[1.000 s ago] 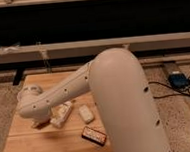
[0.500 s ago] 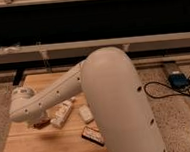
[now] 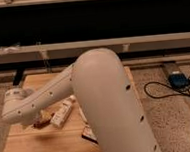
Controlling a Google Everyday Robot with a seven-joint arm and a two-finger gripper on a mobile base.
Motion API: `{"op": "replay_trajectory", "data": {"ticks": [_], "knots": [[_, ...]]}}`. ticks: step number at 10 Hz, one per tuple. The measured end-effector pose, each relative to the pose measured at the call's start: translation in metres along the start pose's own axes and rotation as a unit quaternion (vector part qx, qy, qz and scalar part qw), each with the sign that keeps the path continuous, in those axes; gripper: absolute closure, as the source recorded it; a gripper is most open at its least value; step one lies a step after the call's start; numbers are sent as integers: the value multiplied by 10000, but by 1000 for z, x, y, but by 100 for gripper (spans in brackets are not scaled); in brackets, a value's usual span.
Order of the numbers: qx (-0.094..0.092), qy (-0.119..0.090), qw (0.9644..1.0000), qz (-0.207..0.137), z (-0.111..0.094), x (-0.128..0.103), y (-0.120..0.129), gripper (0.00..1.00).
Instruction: Place the pepper in the ceramic bowl
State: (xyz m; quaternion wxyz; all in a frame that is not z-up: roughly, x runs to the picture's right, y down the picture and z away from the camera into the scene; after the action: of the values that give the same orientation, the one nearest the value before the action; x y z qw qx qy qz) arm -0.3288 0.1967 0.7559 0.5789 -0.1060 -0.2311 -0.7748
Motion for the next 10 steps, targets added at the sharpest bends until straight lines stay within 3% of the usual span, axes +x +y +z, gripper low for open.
{"op": "replay_trajectory", "data": {"ticks": [3,5,10], "knots": [[5,-59,9999,-106,10,4,-21,20],[-19,-70,9999,-85,12,6,-18,20],[-394,-313,9987,124,57,19,-11,20]]}}
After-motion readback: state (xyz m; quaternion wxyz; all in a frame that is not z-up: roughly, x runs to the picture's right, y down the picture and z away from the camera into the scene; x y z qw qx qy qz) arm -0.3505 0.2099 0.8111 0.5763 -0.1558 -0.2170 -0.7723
